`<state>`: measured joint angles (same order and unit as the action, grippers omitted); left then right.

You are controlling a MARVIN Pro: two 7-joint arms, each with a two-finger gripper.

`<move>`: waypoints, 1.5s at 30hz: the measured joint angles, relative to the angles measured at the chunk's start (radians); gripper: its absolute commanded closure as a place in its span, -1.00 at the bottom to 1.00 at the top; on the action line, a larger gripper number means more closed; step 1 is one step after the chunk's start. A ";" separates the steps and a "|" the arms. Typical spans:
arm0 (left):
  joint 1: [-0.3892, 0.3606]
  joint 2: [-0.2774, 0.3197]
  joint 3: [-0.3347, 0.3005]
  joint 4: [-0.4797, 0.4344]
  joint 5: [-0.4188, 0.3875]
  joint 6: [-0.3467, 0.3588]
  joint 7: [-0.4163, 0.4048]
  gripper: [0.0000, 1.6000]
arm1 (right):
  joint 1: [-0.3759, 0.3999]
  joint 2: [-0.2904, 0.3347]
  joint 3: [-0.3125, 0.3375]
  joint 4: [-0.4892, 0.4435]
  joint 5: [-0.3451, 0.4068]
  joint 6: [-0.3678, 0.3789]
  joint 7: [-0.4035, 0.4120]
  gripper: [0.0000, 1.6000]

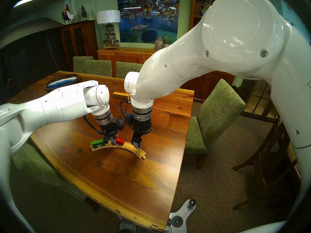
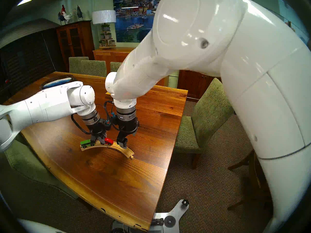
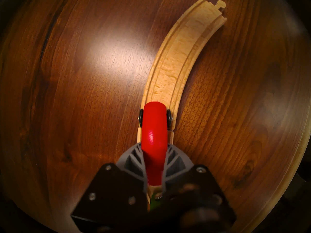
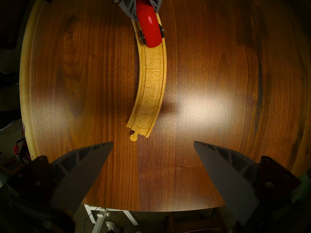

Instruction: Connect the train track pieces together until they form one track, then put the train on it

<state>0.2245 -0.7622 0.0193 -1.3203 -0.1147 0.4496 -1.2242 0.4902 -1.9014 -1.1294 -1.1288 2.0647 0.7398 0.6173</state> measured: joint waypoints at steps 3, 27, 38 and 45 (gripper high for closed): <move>0.002 0.000 0.000 0.000 0.005 -0.001 0.003 1.00 | 0.000 0.000 0.000 0.000 0.000 0.000 0.000 -1.00; 0.002 0.010 -0.012 -0.002 -0.017 -0.008 -0.026 -1.00 | 0.000 0.000 0.001 0.000 -0.001 0.000 0.000 -1.00; -0.032 0.068 -0.035 -0.045 -0.027 0.002 -0.065 -1.00 | 0.000 0.000 0.001 0.000 -0.001 0.001 0.000 -1.00; -0.051 0.110 -0.036 -0.041 -0.009 0.016 -0.089 -1.00 | 0.000 0.000 0.001 0.000 -0.001 0.001 0.000 -1.00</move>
<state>0.1731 -0.6525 -0.0172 -1.3616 -0.1235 0.4654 -1.3130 0.4900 -1.9012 -1.1287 -1.1287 2.0638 0.7405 0.6169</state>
